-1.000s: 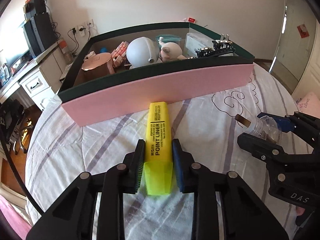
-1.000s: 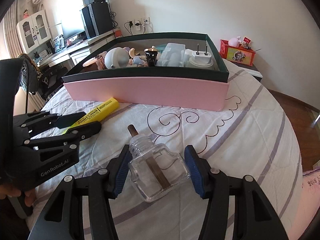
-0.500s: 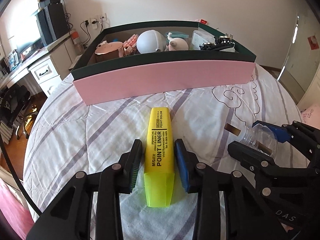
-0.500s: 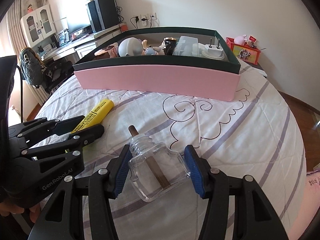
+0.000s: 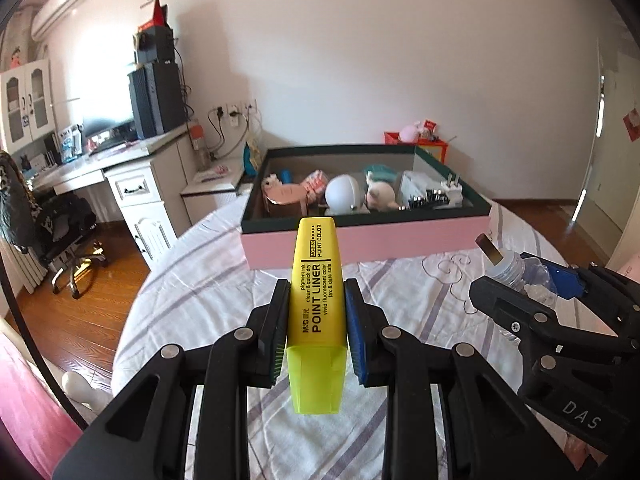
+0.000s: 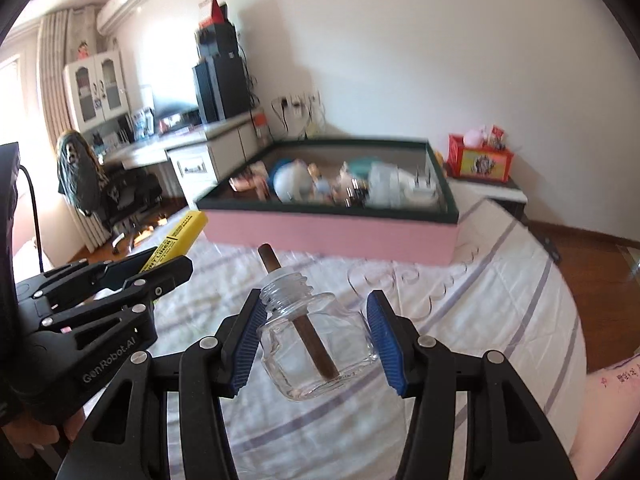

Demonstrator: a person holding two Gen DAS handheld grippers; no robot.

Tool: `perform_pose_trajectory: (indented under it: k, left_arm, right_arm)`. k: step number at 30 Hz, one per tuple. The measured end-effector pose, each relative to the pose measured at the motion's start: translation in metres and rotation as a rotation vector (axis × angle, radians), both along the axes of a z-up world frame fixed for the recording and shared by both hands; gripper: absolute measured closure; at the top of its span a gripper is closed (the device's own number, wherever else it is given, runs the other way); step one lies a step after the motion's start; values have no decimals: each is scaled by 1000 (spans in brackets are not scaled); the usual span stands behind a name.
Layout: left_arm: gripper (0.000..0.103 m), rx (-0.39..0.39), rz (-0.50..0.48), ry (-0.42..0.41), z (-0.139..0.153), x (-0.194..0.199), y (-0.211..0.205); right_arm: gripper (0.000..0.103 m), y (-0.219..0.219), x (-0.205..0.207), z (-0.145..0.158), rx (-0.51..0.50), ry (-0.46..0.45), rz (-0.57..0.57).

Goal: Organize rigid objects
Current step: 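Lift the glass bottle and yellow highlighter and carry them over the pink box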

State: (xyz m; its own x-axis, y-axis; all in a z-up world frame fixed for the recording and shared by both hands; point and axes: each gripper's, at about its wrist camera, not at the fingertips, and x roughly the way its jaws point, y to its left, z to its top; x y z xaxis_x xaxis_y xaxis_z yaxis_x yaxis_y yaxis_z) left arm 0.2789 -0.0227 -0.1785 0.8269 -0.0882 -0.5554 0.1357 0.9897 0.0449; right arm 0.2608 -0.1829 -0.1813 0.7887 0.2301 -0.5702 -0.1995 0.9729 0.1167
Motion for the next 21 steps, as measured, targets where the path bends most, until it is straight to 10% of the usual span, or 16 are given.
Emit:
perform_pose_trajectory:
  k: [21]
  left_arm:
    - [77,-20,84,-342,110,-127,28]
  right_arm:
    - [49,42,-125,120,-95,-402,-16]
